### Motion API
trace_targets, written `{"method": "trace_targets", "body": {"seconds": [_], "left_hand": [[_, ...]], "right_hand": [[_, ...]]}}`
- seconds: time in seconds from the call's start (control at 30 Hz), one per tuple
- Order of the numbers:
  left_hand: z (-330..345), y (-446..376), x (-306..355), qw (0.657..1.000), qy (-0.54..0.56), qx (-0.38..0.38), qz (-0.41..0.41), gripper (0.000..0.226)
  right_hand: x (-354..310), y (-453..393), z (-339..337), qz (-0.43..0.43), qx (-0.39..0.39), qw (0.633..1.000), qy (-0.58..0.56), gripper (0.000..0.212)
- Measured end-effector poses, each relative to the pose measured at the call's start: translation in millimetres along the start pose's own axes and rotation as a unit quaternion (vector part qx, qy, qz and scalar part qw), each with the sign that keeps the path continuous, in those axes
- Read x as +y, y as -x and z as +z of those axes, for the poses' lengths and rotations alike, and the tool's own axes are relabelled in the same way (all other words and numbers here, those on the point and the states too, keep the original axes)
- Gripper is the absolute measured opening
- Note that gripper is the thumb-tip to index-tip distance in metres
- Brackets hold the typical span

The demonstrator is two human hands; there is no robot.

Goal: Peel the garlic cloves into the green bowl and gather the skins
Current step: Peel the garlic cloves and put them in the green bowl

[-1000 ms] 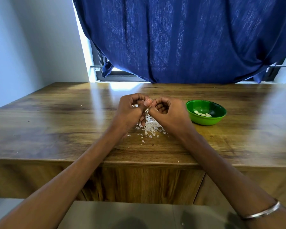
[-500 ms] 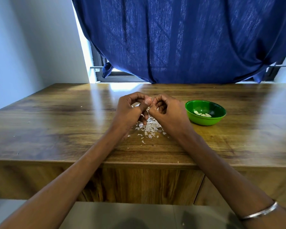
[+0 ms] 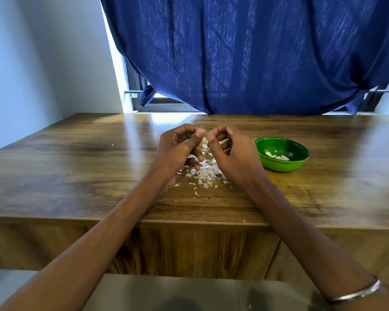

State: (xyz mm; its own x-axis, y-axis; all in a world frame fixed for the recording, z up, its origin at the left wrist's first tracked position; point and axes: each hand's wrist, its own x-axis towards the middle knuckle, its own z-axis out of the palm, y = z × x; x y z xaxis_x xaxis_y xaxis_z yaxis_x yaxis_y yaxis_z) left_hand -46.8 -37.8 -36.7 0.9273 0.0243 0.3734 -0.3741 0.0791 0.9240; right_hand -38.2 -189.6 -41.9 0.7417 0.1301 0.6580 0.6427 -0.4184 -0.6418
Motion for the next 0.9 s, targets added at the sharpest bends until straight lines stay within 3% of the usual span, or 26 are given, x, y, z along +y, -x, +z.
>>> {"method": "trace_targets", "body": {"seconds": [0.1,0.3,0.8,0.9], "left_hand": [[-1.4,-0.4,-0.7,1.0,0.005,0.016,0.002,0.012],[-2.7,-1.1,-1.0,1.0,-0.001,0.013,0.011,0.01],[-2.2,0.0,0.5,1.0,-0.024,0.002,0.013,0.007],[-2.0,-0.4,0.0,1.0,-0.024,0.003,0.014,0.007]], "right_hand": [[3.3,-1.2,-1.7,0.004,0.017,1.0,0.019,0.014],[2.2,-1.2,-2.7,-0.026,0.025,0.998,0.049,0.01],[-0.6,1.0,-7.9,-0.061,0.073,0.993,0.074,0.026],[-1.1,1.3,-8.0,-0.064,0.073,0.994,0.059,0.017]]}}
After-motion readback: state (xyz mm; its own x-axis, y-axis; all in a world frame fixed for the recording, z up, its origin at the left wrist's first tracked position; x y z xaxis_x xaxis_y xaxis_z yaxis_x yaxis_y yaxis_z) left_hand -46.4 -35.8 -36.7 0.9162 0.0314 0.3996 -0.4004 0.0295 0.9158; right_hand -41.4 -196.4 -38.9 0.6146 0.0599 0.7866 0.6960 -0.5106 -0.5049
